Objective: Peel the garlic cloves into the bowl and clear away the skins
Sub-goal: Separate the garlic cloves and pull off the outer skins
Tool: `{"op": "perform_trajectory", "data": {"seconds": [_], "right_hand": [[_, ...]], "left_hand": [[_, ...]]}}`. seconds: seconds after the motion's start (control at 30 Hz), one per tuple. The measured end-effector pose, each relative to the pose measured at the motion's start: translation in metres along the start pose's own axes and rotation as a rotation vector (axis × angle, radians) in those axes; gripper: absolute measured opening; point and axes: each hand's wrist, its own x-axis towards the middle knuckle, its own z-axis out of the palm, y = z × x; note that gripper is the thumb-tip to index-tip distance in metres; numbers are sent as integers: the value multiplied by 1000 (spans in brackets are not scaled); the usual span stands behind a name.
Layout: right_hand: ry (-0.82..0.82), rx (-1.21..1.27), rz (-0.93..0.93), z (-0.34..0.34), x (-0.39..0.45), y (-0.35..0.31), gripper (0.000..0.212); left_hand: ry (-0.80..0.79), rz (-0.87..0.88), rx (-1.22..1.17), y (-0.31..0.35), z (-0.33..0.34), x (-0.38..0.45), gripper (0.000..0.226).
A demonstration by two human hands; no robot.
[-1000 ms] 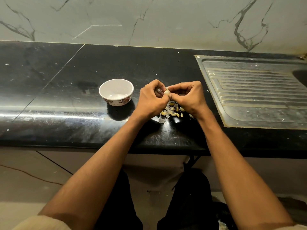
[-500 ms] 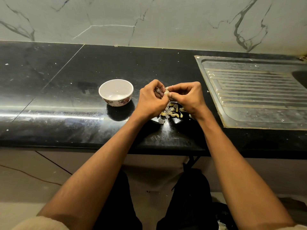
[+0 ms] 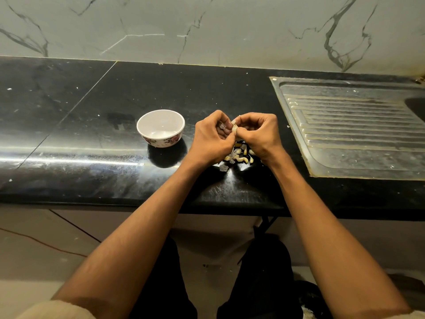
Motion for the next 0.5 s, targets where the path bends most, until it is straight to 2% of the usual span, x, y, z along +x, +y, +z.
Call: {"op": "perform_trajectory", "data": {"seconds": [0.5], "right_hand": [[33,-78,-8,3,-1,-5,18]], "left_hand": [[13,-92,12,-2,0,3,14]]}}
